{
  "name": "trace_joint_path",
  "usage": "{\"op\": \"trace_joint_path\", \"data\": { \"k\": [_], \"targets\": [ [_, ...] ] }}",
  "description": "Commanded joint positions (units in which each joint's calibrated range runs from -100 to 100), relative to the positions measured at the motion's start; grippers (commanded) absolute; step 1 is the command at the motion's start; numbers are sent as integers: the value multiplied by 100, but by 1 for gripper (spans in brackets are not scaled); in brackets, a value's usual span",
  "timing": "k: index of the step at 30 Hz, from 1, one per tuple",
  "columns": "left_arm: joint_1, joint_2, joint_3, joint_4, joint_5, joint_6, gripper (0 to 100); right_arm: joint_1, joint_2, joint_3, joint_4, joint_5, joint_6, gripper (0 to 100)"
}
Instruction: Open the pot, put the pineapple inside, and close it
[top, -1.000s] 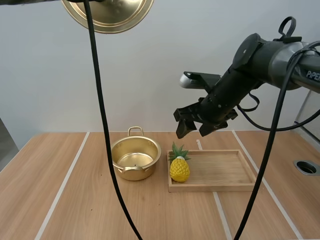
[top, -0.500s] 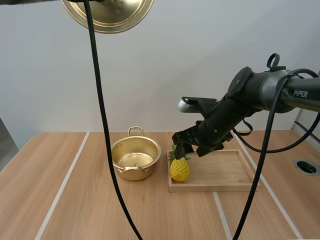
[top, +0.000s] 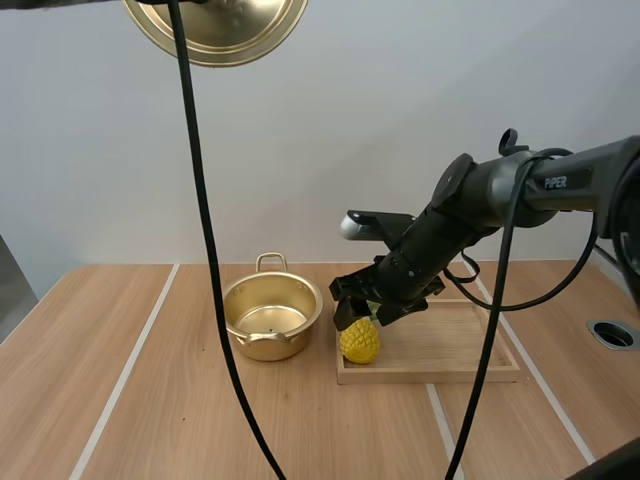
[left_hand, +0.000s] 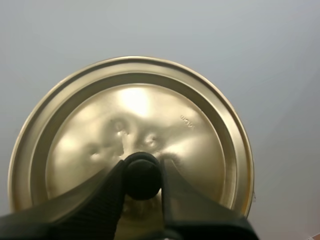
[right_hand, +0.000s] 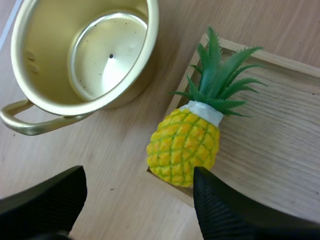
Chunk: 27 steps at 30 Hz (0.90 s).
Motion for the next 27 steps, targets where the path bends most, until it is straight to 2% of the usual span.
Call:
{"op": "trace_joint_path", "data": {
  "k": [1, 5, 27],
  "targets": [
    [-15, -48, -55, -40, -206, -50, 0, 9, 109, 18, -47, -109, -75, 100],
    [-15, -48, -55, -40, -206, -50, 0, 9, 259, 18, -195, -220, -75, 100],
    [-15, -48, -55, -40, -206, -50, 0, 15, 1191, 18, -75, -1194, -218, 100]
  ]
}}
